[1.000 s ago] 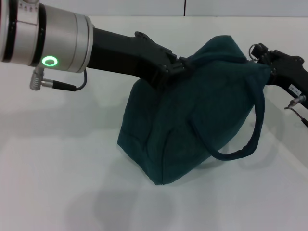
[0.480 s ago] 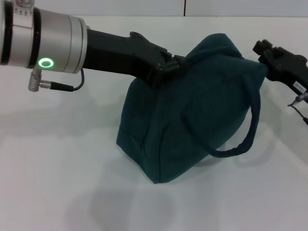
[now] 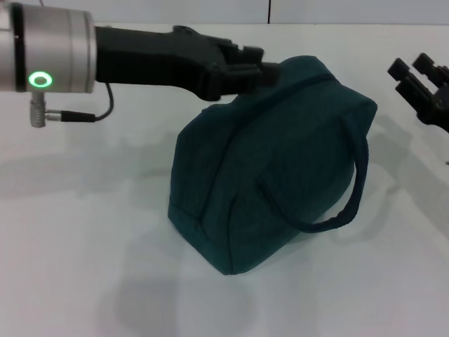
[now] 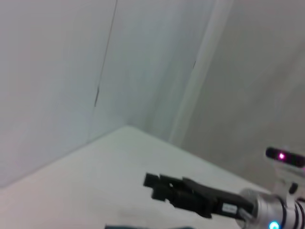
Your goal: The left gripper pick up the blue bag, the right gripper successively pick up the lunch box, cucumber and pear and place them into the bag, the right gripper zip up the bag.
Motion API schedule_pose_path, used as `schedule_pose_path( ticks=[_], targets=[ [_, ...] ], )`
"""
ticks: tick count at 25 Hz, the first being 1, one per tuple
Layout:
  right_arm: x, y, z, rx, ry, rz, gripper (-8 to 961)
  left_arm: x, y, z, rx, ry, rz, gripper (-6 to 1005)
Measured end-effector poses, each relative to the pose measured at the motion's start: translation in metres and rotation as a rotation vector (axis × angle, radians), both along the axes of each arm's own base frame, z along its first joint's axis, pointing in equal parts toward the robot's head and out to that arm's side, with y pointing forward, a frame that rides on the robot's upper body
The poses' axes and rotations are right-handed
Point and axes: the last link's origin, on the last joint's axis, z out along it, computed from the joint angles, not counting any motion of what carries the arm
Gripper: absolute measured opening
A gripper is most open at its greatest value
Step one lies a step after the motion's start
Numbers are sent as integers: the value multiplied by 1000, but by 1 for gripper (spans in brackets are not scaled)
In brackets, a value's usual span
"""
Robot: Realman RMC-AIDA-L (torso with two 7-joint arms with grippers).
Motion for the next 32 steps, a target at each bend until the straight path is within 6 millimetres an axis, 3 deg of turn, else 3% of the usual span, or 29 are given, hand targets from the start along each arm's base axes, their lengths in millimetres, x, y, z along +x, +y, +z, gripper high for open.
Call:
schedule_pose_path(
  ticks=[6, 12, 18, 23, 26, 32],
  targets=[
    [8, -15, 12, 33, 24, 41, 598, -10, -6, 16, 78, -73, -72, 528],
    [2, -49, 35, -53, -32, 344, 825, -46, -37, 34, 142, -104, -138, 656],
    [1, -89, 40, -151, -97, 591, 857, -98, -70, 27, 164, -62, -129, 782],
    [7, -114, 26, -200, -171, 669, 856, -137, -92, 8, 150, -67, -100, 879],
    [15, -124, 15, -247, -204, 637, 856, -155, -103, -7, 127, -65, -100, 878],
    [35, -126, -8, -264, -320, 503, 855, -191, -115, -34, 99, -34, -64, 876]
  ],
)
